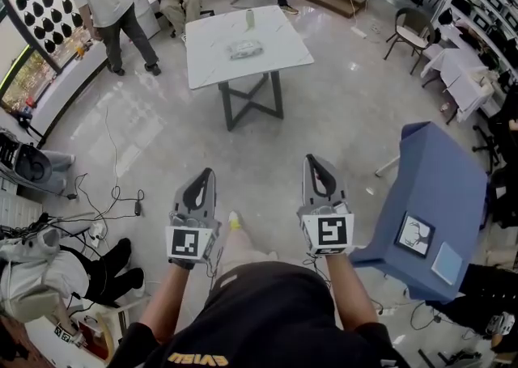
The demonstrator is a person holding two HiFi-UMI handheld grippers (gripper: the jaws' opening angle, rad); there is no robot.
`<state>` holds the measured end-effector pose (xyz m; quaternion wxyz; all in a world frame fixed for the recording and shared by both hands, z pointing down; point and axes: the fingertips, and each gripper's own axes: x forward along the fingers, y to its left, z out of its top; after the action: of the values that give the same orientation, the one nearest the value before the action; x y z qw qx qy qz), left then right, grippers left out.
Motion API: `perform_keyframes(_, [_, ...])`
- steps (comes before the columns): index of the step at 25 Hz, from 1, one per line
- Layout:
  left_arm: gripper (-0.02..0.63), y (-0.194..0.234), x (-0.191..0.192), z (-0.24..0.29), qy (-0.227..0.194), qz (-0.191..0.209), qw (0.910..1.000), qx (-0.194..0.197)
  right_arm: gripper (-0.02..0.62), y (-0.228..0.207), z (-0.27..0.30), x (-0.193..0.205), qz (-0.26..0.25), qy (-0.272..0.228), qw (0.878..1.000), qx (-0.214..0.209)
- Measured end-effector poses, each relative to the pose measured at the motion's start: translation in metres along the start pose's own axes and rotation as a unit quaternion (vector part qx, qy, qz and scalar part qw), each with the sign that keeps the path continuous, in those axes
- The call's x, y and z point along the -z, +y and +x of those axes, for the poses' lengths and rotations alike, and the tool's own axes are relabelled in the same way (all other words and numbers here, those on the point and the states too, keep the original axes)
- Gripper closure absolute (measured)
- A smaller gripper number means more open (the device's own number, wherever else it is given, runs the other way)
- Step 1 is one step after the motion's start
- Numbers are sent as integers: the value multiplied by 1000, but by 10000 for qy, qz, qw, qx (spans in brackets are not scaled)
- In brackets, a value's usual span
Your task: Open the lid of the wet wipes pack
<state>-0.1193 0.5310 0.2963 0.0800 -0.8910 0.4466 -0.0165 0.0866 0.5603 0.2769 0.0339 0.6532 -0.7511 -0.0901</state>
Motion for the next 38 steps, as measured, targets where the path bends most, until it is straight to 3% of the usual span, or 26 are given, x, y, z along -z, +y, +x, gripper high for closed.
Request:
perform_keyframes(10, [546,-11,7,5,177,136,9995,226,561,-10,0,5,46,-5,10000,52])
perform_keyframes(14, [493,-12,5,7,182,126,9994,278,538,-9,1,5,70,5,10000,-7])
perform_keyframes(19, [375,-9,1,14,143,30,9997,208,513,-7,6,5,103,15,9999,-93])
perform_keyframes(25, [276,-4,-1,20,21,-204,9997,113,426,-5,8,8,279,88,9995,-77])
perform_keyframes(29, [176,5,0,22,74,-60,9999,-110,266,1,12,4,240,-74,9994,-255])
perform_keyframes(38, [159,4,5,29,134,-129,9998,83,122,2,18,13,204,5,9992,-330])
